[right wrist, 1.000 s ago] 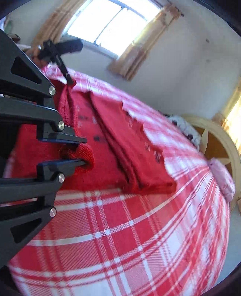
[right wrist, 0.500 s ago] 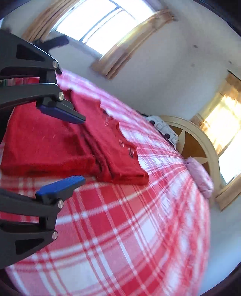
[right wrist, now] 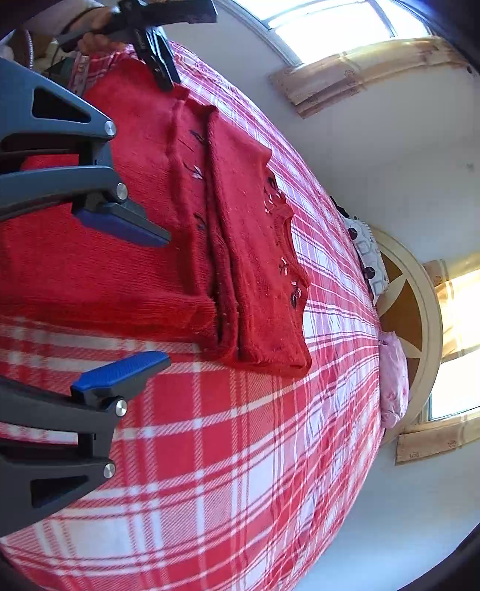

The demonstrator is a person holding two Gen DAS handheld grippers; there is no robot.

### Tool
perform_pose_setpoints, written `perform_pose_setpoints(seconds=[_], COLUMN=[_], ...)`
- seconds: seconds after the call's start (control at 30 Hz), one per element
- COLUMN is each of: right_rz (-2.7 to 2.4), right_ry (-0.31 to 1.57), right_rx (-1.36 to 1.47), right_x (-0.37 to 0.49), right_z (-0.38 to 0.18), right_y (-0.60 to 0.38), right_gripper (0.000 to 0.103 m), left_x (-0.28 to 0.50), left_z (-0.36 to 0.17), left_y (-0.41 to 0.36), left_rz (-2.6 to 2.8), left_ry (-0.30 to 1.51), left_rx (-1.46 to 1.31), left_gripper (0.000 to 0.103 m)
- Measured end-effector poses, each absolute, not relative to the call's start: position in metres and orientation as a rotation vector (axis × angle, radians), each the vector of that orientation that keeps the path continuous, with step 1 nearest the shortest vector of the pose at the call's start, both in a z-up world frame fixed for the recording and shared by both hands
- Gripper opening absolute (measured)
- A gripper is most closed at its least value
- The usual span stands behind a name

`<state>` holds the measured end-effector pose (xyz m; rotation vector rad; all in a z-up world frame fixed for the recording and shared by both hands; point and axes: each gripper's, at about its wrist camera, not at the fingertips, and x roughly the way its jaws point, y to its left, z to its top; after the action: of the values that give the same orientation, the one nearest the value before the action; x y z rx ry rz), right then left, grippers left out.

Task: Fold small clothes
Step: 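Grasp the folded hem edge with both tools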

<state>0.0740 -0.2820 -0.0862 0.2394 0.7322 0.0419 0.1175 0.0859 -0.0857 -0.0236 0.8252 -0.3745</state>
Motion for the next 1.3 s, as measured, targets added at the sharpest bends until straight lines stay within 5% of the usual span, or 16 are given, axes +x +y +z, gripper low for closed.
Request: perform_pose_setpoints(seconds=[0.07, 0.2, 0.3, 0.63, 0.77, 0.83, 1.17, 1.3], right_rz=[0.043, 0.041, 0.027, -0.040, -0.031, -0.025, 0.035, 0.035], right_ry=[0.756, 0.772, 0.742, 0.696, 0.680, 0.677, 0.672, 0.699], right_rx=[0.229, 0.100, 0.075, 0.217, 0.236, 0.255, 0.395, 0.354], right_x=[0.086, 0.094, 0.088, 0.055, 0.054, 0.055, 0.049, 0.062], right_z=[-0.092, -0.097, -0.092, -0.101, -0.099, -0.100, -0.092, -0.089], right_y=[-0.279, -0.258, -0.254, -0.276, -0.275, -0.277, -0.291, -0.286], right_gripper=[0.060, 0.020, 0.010, 0.009, 0.009, 0.009, 0.012, 0.016], left_x=[0.119, 0.117, 0.113, 0.124, 0.123, 0.126, 0.134, 0.138], left_z=[-0.089, -0.088, -0.082, -0.096, -0.096, -0.099, -0.103, -0.102], left_y=[0.088, 0.097, 0.098, 0.095, 0.089, 0.091, 0.104, 0.097], left_rz=[-0.369, -0.361, -0.373, -0.374, -0.372, -0.358, -0.342, -0.349], left_ry=[0.837, 0.833, 0.800, 0.849, 0.835, 0.846, 0.891, 0.896], left_rx=[-0.053, -0.104, -0.098, -0.142, -0.131, -0.140, -0.224, -0.230], left_gripper=[0.068, 0.067, 0.060, 0.059, 0.022, 0.017, 0.021, 0.036])
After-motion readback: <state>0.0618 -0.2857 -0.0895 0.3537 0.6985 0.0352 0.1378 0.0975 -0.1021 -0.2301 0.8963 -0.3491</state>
